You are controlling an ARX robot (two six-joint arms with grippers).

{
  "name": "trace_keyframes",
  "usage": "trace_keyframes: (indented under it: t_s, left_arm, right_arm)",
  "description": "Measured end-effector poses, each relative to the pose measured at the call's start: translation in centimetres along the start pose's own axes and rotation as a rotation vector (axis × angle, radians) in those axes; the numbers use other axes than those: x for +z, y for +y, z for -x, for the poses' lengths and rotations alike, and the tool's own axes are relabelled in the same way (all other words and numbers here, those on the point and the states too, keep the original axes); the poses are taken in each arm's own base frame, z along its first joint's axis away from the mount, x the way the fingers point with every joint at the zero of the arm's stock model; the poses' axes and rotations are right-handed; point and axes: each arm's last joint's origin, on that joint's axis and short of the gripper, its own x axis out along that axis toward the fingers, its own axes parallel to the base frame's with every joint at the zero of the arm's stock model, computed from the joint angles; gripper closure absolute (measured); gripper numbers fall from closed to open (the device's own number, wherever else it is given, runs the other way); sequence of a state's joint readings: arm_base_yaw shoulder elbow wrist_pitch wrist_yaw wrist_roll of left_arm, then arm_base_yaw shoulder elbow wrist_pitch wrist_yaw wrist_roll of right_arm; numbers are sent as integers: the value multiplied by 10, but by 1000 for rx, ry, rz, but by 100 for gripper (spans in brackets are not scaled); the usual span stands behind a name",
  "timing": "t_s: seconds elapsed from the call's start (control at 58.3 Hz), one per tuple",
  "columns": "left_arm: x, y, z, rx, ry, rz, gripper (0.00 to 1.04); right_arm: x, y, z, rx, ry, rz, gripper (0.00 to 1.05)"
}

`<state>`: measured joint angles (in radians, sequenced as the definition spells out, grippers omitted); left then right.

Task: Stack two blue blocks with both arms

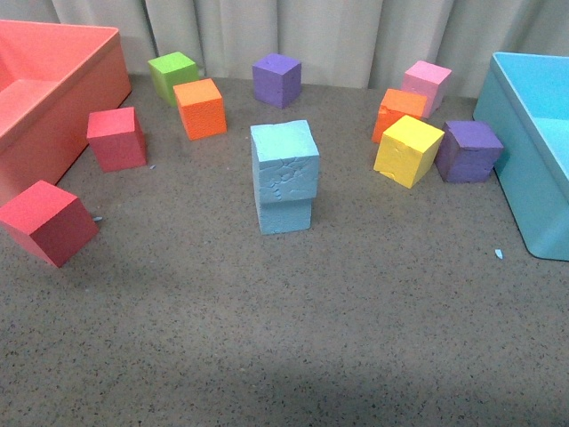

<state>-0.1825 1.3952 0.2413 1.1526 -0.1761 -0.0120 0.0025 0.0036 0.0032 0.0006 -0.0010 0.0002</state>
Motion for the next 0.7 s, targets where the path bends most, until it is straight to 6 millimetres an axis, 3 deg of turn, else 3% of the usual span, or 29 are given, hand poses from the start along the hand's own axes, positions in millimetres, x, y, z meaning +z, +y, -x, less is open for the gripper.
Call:
trace_keyframes:
  t_s: [0.326,0.703]
  left_arm:
    - [-2,21,47,4,15,-5,101]
    - [0,35,74,4,10,-4,101]
  right_arm:
    - [0,0,0,0,0,0,9]
    - [0,0,0,0,0,0,9]
